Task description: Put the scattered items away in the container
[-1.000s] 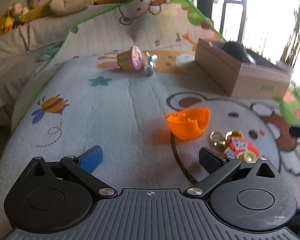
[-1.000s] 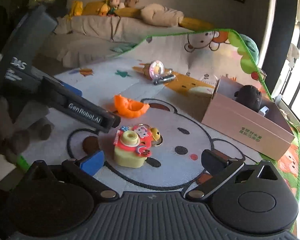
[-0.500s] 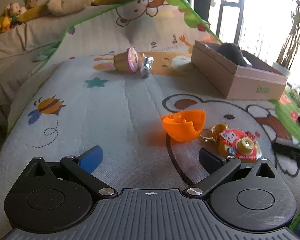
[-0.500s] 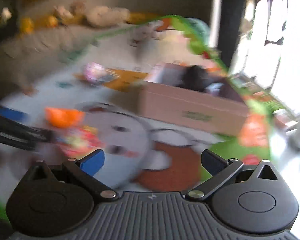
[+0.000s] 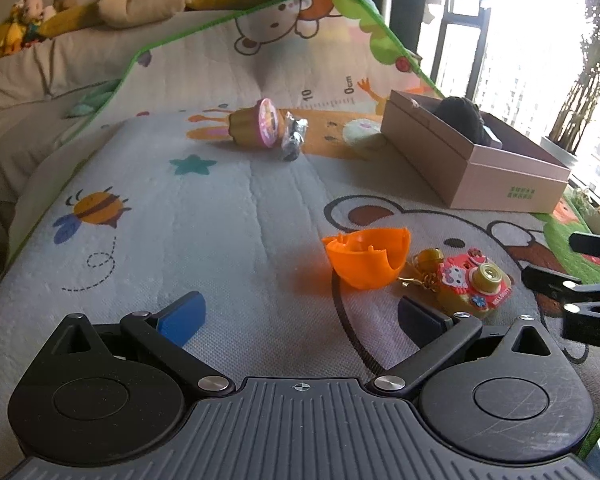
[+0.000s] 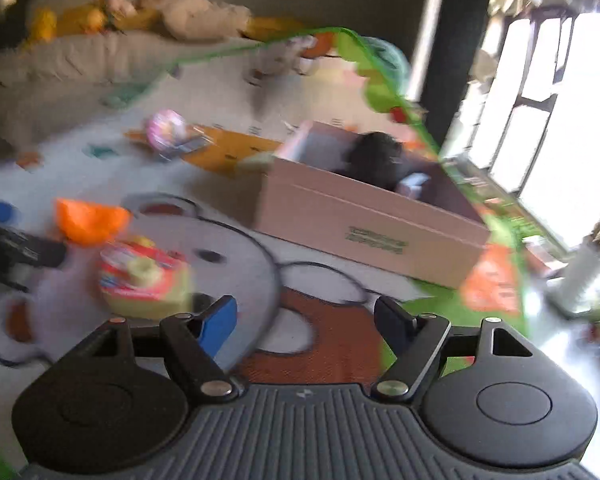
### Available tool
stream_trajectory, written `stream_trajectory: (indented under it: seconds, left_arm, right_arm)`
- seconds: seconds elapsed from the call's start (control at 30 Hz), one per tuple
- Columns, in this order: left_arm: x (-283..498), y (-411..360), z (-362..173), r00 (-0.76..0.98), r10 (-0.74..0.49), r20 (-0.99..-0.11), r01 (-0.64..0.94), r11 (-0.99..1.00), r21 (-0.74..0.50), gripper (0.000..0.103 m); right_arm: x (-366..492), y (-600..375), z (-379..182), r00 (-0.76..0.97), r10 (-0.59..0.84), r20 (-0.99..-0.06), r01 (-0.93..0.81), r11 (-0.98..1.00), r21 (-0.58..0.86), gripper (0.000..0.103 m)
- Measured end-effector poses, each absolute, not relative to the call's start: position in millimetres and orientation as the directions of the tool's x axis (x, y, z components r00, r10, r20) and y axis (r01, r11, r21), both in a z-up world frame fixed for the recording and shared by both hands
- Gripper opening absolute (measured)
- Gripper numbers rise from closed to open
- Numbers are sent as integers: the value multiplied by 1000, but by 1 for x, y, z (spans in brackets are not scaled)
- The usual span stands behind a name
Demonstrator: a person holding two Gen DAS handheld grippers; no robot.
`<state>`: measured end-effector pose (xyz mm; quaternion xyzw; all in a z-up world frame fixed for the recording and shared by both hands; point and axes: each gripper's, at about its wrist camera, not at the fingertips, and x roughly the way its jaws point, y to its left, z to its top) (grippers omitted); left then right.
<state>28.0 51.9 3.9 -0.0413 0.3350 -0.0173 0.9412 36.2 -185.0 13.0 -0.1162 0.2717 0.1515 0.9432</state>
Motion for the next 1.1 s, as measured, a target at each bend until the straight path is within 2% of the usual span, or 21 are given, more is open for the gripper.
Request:
stream_trajectory:
  seconds: [0.13,0.27,0.37,0.4,0.43,0.67,0.83,1.0,1.1]
  left_arm:
    - [28,52,4,775,-60,-629,5,996,-89,103]
    - [28,52,4,777,-66,-626,5,995,-100,103]
    - [28,53,4,778,-70,-624,4,994,-107,103]
    - [28,53,4,778,-71,-624,4,994,-108,103]
    - [28,53,4,778,-70,-625,4,994,-107,103]
    - [30,48,5,767,-46,-640,8,998,-63,103]
    - [44,33,10,746,-207,-633,104,975,-196,103]
    - [70,7,9,733,-217,-645,175,976,-130,103]
    - [78,-2,10,710,-310,-632,285,948,-145,103]
  right_arm:
    - [32,-172,15,728,387,-566,-485,874,-26,78]
    - [36,-148,10,719,395,-572,-529,845,-81,78]
    - [44,-140,9,686,416,-597,-559,827,-65,77]
    - [47,-141,9,676,419,-606,-563,825,-58,64]
    - [49,-141,9,666,424,-614,-569,821,-50,56]
    - [30,-181,26,747,367,-555,-461,887,-35,56]
    - [10,-218,31,818,239,-523,-339,935,-103,56]
    - [-2,-234,25,831,211,-516,-312,943,-118,56]
    - [-5,-235,17,831,206,-517,-310,943,-122,56]
